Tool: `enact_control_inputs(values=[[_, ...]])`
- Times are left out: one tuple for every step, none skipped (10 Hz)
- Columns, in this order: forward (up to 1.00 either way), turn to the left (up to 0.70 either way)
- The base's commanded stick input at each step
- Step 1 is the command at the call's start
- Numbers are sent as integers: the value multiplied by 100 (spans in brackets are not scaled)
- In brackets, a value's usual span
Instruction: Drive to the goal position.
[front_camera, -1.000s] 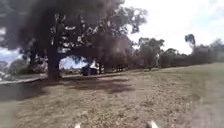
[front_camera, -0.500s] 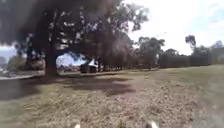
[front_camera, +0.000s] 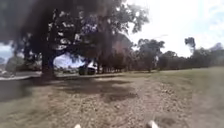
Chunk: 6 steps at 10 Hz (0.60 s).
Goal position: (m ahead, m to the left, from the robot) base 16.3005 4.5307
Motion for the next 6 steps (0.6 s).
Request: enact_control_inputs(values=[[70, -4], [70, 0], [70, 0], [70, 0], [70, 0], [70, 0]])
